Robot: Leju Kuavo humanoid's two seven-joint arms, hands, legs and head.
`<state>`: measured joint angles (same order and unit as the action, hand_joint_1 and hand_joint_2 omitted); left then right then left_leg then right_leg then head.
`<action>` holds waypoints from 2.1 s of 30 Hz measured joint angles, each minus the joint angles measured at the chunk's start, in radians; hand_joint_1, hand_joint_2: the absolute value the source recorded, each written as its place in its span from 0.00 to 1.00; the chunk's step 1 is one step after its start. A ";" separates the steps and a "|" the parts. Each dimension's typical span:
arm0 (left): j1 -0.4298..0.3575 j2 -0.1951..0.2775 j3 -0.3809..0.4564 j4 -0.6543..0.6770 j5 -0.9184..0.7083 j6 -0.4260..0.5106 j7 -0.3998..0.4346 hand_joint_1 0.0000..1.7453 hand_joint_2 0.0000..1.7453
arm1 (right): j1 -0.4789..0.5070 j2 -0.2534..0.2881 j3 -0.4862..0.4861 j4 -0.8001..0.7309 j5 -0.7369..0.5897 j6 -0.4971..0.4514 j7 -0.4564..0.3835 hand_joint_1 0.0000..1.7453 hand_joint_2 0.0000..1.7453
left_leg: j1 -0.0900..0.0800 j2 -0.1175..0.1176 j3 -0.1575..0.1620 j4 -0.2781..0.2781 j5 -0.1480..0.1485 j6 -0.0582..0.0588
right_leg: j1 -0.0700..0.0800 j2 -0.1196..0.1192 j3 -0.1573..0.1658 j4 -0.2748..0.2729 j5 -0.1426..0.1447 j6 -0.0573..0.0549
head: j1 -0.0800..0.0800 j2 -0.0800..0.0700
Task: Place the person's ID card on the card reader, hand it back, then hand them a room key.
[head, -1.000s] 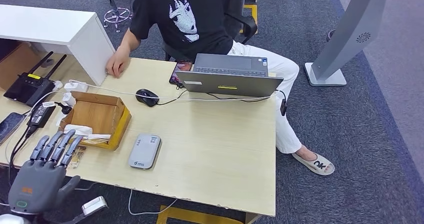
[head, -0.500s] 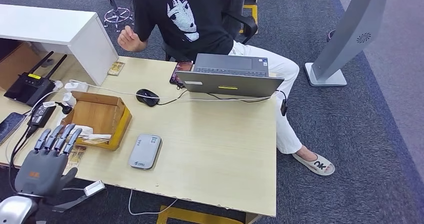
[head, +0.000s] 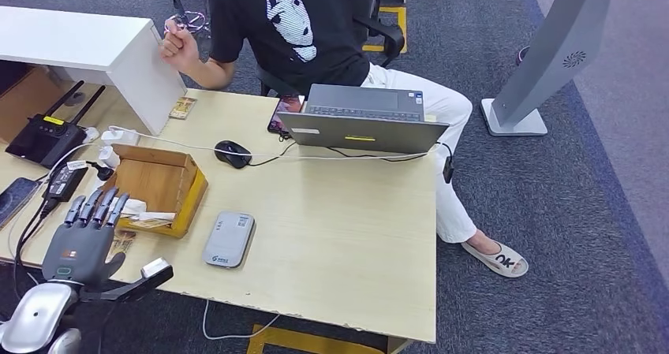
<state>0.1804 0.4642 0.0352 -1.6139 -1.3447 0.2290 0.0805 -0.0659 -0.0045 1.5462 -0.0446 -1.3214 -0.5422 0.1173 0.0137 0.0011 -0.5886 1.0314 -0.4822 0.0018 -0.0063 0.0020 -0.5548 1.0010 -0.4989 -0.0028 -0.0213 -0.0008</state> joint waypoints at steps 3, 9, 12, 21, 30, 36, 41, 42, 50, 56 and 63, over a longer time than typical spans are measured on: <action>-0.023 -0.014 0.000 0.039 -0.003 0.003 -0.001 0.00 1.00 | -0.001 -0.001 0.005 0.000 0.005 0.001 0.001 0.00 1.00 | 0.000 0.000 0.000 0.000 0.000 0.000 | 0.000 0.000 0.000 0.000 0.000 0.000 | 0.000 0.000; -0.043 -0.034 0.000 0.074 -0.005 0.004 -0.001 0.00 1.00 | -0.002 -0.003 0.009 0.000 0.005 0.001 0.001 0.00 1.00 | 0.000 0.000 0.000 0.000 0.000 0.000 | 0.000 0.000 0.000 0.000 0.000 0.000 | 0.000 0.000; -0.048 -0.040 0.000 0.085 -0.005 0.004 -0.001 0.00 1.00 | -0.002 -0.004 0.009 0.000 0.011 0.001 0.001 0.00 1.00 | 0.000 0.000 0.000 0.000 0.000 0.000 | 0.000 0.000 0.000 0.000 0.000 0.000 | 0.000 0.000; -0.083 -0.056 0.000 0.147 0.007 0.029 -0.016 0.15 1.00 | -0.003 -0.010 0.012 -0.001 0.029 0.009 0.008 0.00 1.00 | 0.000 0.000 0.000 0.000 0.000 0.000 | 0.000 0.000 0.000 0.000 0.000 0.000 | 0.000 0.000; -0.097 -0.063 0.014 0.181 0.019 0.047 -0.033 0.86 1.00 | -0.003 -0.016 0.012 -0.002 0.044 0.016 0.011 0.00 1.00 | 0.000 0.000 0.000 0.000 0.000 0.000 | 0.000 0.000 0.000 0.000 0.000 0.000 | 0.000 0.000; -0.102 -0.067 0.024 0.208 0.019 0.056 -0.041 0.97 1.00 | -0.003 -0.020 0.012 -0.002 0.055 0.018 0.014 0.00 1.00 | 0.000 0.000 0.000 0.000 0.000 0.000 | 0.000 0.000 0.000 0.000 0.000 0.000 | 0.000 0.000; -0.106 -0.067 0.032 0.228 0.020 0.059 -0.044 0.98 1.00 | -0.003 -0.021 0.012 -0.002 0.056 0.018 0.016 0.00 1.00 | 0.000 0.000 0.000 0.000 0.000 0.000 | 0.000 0.000 0.000 0.000 0.000 0.000 | 0.000 0.000; -0.107 -0.067 0.034 0.231 0.020 0.060 -0.046 0.98 1.00 | -0.003 -0.022 0.012 -0.002 0.057 0.018 0.016 0.00 1.00 | 0.000 0.000 0.000 0.000 0.000 0.000 | 0.000 0.000 0.000 0.000 0.000 0.000 | 0.000 0.000; -0.115 -0.071 0.041 0.254 0.021 0.076 -0.055 0.84 1.00 | -0.003 -0.025 0.012 -0.002 0.063 0.017 0.018 0.00 1.00 | 0.000 0.000 0.000 0.000 0.000 0.000 | 0.000 0.000 0.000 0.000 0.000 0.000 | 0.000 0.000; -0.119 -0.076 0.055 0.282 0.016 0.119 -0.064 0.83 1.00 | -0.003 -0.027 0.012 -0.002 0.076 0.017 0.020 0.00 1.00 | 0.000 0.000 0.000 0.000 0.000 0.000 | 0.000 0.000 0.000 0.000 0.000 0.000 | 0.000 0.000; -0.121 -0.082 0.074 0.302 0.020 0.132 -0.076 0.87 1.00 | -0.003 -0.028 0.012 -0.002 0.080 0.017 0.021 0.00 1.00 | 0.000 0.000 0.000 0.000 0.000 0.000 | 0.000 0.000 0.000 0.000 0.000 0.000 | 0.000 0.000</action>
<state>0.0592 0.3819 0.1094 -1.3120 -1.3251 0.3614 0.0044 -0.0692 -0.0328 1.5587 -0.0469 -1.2419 -0.5249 0.1386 0.0139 0.0014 -0.5885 1.0315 -0.4822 0.0018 -0.0063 0.0023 -0.5548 1.0010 -0.4989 -0.0029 -0.0214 -0.0008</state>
